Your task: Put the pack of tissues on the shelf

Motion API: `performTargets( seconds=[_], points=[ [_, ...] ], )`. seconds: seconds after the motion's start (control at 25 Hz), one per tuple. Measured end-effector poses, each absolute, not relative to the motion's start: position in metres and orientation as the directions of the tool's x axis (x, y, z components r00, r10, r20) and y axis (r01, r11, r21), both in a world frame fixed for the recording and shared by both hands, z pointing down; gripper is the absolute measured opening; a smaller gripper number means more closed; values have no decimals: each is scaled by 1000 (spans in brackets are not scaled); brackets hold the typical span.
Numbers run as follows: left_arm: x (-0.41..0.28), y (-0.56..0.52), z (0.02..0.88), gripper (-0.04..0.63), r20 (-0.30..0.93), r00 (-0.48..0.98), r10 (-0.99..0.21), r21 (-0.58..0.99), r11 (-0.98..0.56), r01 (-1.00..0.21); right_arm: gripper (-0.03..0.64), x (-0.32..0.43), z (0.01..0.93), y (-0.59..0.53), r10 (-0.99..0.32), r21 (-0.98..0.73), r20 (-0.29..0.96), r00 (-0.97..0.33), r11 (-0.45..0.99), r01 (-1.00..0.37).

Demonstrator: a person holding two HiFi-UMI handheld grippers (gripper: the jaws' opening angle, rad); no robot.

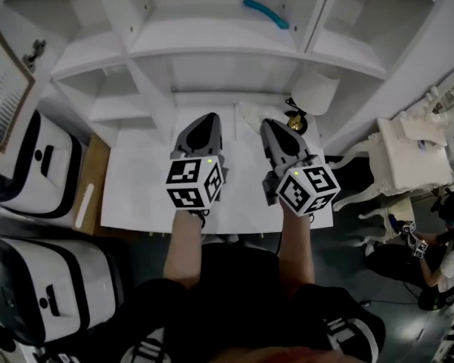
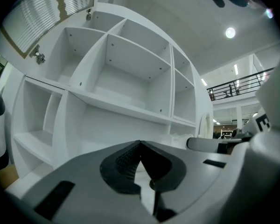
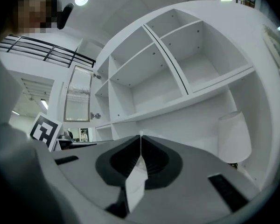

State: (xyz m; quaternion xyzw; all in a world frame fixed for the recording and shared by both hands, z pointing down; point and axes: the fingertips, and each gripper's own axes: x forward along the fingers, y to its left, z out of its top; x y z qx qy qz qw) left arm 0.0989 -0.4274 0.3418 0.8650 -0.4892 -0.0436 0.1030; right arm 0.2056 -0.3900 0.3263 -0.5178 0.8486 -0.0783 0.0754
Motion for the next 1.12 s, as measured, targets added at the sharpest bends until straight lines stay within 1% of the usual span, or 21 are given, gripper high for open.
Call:
performTargets(
  seconds=[0.44,0.76,1.0,1.12],
  points=[
    [79,-449,317,11,2,496,-868,202,-486,-850,25,184,290,-413,-878,-154,-97,-469,479,-864],
    [61,-459,297,11,-30,490,-871,183,-487,-854,25,160,237,-429,-850,-91,-185,-493,514,-853],
    [49,-466,270,11,-91,483,-871,177,-492,-853,25,139,193,-429,-809,-8,-257,-528,549,-836],
    [46,-472,267,11,-102,483,-870,180,-494,-851,25,137,178,-436,-801,17,-276,-531,548,-836]
  ],
)
